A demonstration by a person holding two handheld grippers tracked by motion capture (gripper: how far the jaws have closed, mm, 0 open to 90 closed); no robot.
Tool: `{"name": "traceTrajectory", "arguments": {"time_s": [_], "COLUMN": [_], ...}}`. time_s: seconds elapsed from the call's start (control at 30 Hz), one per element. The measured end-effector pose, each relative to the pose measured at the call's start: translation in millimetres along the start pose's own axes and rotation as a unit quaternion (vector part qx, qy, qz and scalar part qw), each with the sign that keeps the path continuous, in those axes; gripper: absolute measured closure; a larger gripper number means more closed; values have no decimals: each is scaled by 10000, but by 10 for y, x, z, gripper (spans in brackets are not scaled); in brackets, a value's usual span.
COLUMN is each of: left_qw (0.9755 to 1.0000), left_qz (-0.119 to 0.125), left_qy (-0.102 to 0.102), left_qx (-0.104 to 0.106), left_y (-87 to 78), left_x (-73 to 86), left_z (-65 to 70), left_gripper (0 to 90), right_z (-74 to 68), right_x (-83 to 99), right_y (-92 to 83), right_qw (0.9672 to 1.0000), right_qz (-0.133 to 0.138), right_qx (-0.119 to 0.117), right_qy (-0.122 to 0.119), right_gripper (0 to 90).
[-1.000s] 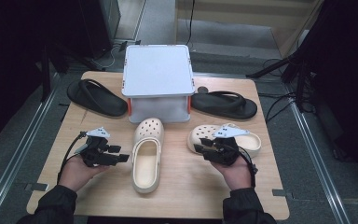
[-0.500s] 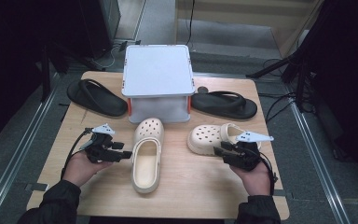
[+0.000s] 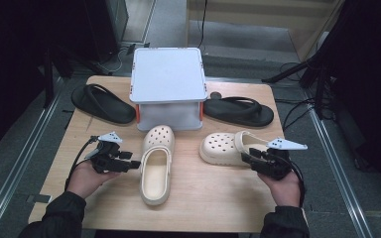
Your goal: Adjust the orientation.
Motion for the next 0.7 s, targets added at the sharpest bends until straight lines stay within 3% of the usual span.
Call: {"name": "traceTrajectory", "arguments": {"time_s": [0.27,0.47,0.7], "left_qw": [9999,9996,9991], "left_qz": [72,124,159], "left_qy": [-99,-221,-321], "left_qx": [-54,-151,-226], "left_y": [-76,-155,-210], "left_x": [103,194,268], "left_z": [-11,-47,-69], "left_gripper": [419,418,415], "right_z": [48,59,10], "right_x": [-76,-116,-142], "right_y": [120,313,488], "right_qw": [9999,9990,9963], "right_qz": [-89,-382,-682], "right_qx": [6,-155,-305], "right_qy": [-95,-169,-427], "right_gripper": [549,549,535]}}
Point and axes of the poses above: each handheld gripper's, and its own axes: y roughly forward along the jaws, x roughly out of its underside, z roughly to its right, the point moved 5 cm from there along y, roughly forward along the jaws
